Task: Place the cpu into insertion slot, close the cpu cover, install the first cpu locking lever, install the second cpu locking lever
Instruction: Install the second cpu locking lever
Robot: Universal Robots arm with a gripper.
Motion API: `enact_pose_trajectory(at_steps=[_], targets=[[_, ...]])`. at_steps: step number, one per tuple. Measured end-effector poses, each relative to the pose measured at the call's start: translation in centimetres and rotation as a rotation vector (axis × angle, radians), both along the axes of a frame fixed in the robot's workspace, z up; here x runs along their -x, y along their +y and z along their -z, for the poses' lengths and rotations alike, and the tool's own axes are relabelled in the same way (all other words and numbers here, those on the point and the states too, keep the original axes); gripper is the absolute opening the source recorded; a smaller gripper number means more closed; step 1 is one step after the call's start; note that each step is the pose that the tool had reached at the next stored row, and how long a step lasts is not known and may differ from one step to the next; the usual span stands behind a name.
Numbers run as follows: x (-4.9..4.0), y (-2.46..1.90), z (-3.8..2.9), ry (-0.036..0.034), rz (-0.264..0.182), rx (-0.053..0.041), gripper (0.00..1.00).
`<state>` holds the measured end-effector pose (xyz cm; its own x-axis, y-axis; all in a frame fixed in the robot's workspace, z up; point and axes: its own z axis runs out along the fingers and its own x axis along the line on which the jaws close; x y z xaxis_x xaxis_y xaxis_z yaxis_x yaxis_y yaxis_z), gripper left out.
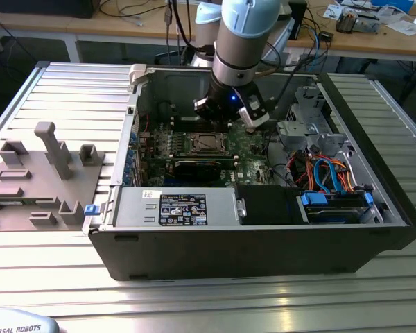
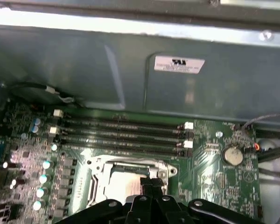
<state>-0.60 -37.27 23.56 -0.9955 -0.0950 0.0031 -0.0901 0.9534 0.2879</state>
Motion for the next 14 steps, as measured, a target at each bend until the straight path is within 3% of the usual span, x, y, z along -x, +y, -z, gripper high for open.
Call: enact_pose_trajectory(at_steps=[4, 12, 14], targets=[[0.00, -0.30, 0.01, -0.0001, 0.000, -0.0004, 0.11], [0.00, -2.02, 0.01, 0.0001, 0.000, -0.0004, 0.11], [0.00, -2.41, 0.01, 0.0001, 0.000, 0.0059, 0.11]])
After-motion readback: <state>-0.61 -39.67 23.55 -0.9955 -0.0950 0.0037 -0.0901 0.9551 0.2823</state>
